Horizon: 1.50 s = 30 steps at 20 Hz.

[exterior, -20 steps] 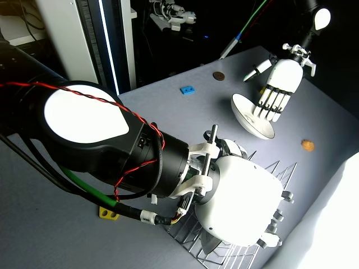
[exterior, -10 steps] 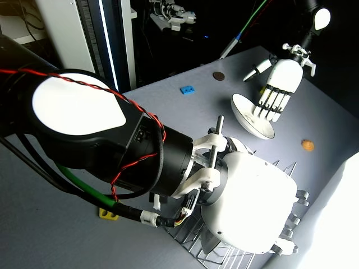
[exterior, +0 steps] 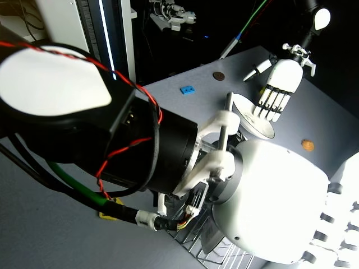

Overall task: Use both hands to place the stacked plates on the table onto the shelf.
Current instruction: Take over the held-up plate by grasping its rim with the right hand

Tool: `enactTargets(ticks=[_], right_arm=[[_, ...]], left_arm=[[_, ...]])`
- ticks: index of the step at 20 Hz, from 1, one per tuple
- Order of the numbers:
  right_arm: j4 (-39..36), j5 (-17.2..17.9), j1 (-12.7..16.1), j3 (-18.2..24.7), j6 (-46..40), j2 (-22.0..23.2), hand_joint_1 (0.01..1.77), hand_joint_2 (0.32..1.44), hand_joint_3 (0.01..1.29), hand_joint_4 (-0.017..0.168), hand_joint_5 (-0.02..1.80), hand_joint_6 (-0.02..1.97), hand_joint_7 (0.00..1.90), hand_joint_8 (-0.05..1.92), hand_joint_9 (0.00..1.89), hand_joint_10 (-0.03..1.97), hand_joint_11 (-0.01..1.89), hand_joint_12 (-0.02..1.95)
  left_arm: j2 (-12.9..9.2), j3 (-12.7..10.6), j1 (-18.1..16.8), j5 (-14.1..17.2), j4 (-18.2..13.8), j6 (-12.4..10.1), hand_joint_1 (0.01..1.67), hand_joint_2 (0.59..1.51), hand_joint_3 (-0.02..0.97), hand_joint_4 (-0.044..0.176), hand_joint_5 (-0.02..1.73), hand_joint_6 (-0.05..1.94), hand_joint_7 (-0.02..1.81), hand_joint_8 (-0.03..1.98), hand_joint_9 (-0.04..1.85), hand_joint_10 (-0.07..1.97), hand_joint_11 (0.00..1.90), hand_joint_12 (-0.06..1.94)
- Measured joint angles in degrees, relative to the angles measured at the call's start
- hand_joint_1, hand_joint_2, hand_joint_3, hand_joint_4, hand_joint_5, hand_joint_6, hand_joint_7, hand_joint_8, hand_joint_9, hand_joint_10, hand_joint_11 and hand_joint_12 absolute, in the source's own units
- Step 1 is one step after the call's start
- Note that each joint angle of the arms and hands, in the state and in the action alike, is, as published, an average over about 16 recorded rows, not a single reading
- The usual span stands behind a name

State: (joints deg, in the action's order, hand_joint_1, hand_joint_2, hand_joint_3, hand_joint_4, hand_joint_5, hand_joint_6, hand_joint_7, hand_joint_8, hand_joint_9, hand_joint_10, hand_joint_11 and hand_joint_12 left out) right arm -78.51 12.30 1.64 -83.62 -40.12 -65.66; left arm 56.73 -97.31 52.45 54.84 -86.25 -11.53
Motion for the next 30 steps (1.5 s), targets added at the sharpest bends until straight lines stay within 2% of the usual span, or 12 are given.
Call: enactTargets(ticks=[3, 6, 13, 17, 23, 30], right_arm=[[7.4, 1.7, -0.1, 4.3, 14.6, 1.4, 1.07, 0.92, 0.01, -0.001, 0.05, 0.03, 0.06, 0.02, 0.06, 0.02, 0.01, 0.16], [16.4, 3.0, -1.3, 9.3, 31.3, 2.8, 1.10, 0.89, 0.01, 0.001, 0.02, 0.03, 0.02, 0.02, 0.02, 0.02, 0.01, 0.03], [44.1, 4.5, -7.4, 21.8, 74.1, 4.2, 1.15, 0.88, 0.01, 0.003, 0.02, 0.03, 0.02, 0.02, 0.02, 0.02, 0.01, 0.01], [54.7, 5.0, -11.8, 26.4, 89.8, 2.8, 1.21, 0.90, 0.01, 0.004, 0.02, 0.03, 0.02, 0.02, 0.02, 0.02, 0.01, 0.01], [67.4, 6.3, -17.5, 28.3, 106.2, -2.4, 1.27, 0.92, 0.01, 0.004, 0.02, 0.03, 0.02, 0.02, 0.02, 0.02, 0.01, 0.01], [75.2, 8.3, -20.8, 23.7, 116.7, -11.8, 1.25, 0.95, 0.01, 0.004, 0.02, 0.03, 0.02, 0.02, 0.02, 0.02, 0.01, 0.01]], left_arm=[[0.0, 0.0, 0.1, 0.0, 0.1, 0.0, 0.02, 1.071, 0.017, 0.004, 0.01, 0.01, 0.01, -0.01, -0.01, -0.03, 0.02, 0.00], [0.1, 0.0, 0.2, 0.0, 0.2, 0.1, 0.02, 1.074, 0.017, 0.003, 0.01, 0.01, 0.01, -0.01, -0.02, -0.03, 0.02, 0.00], [0.2, 0.0, 0.4, -0.1, 0.4, 0.1, 0.02, 1.084, 0.017, 0.003, 0.01, 0.01, 0.01, -0.01, -0.02, -0.03, 0.02, 0.00], [0.2, 0.0, 0.6, 0.0, 0.5, 0.1, 0.02, 1.092, 0.017, 0.003, 0.01, 0.00, 0.01, -0.01, -0.02, -0.03, 0.02, 0.00], [0.2, 0.1, 0.7, 0.0, 0.6, 0.1, 0.02, 1.098, 0.017, 0.002, 0.01, 0.00, 0.01, -0.01, -0.02, -0.03, 0.02, 0.00], [0.2, 0.2, 0.8, 0.0, 0.7, 0.1, 0.02, 1.097, 0.017, 0.002, 0.01, 0.00, 0.00, -0.01, -0.02, -0.03, 0.02, 0.00]])
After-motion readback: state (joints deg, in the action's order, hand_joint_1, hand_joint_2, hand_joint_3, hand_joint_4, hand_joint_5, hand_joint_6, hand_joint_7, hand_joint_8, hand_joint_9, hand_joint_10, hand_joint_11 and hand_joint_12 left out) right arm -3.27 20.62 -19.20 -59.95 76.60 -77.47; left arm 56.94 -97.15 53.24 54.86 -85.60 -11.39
